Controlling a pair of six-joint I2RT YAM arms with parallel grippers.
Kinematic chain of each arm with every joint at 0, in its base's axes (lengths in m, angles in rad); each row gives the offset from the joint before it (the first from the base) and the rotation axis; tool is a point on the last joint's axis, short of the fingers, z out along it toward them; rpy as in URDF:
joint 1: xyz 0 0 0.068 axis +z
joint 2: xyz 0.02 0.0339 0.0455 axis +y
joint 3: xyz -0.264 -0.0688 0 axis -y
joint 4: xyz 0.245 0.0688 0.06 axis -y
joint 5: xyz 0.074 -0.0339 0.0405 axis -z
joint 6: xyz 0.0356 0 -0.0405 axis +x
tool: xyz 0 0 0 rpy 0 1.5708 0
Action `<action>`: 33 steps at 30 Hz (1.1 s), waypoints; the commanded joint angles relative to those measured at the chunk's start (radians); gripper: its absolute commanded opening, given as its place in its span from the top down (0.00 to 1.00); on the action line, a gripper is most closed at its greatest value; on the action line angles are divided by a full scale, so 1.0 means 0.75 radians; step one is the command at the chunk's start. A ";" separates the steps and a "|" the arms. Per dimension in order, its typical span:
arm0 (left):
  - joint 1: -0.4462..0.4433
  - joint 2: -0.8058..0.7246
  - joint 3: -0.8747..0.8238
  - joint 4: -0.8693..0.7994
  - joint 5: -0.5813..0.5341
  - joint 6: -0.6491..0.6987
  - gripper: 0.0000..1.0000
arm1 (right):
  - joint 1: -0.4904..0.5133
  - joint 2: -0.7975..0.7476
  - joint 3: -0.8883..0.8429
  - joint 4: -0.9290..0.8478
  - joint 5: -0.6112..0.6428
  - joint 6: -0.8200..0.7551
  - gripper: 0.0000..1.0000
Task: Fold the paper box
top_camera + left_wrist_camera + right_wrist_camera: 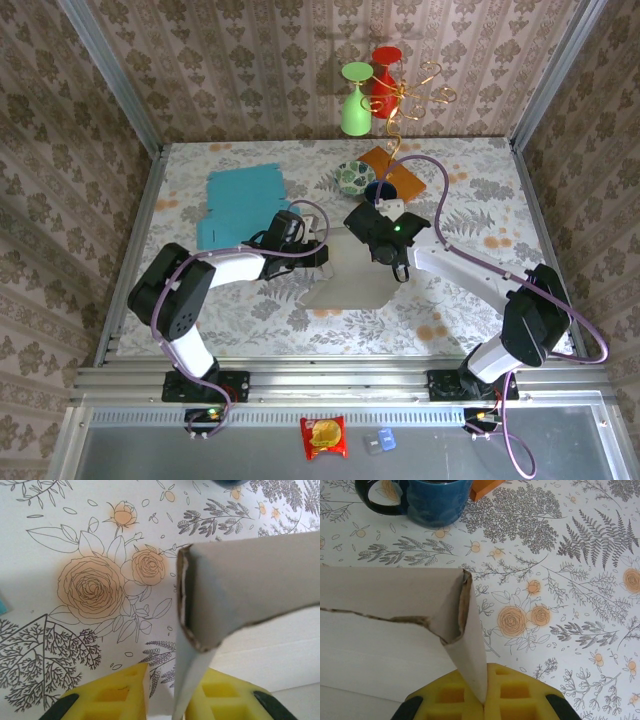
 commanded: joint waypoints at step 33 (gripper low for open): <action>-0.191 0.033 0.094 -0.454 -0.576 -0.243 0.96 | 0.029 0.035 0.046 -0.103 0.110 0.146 1.00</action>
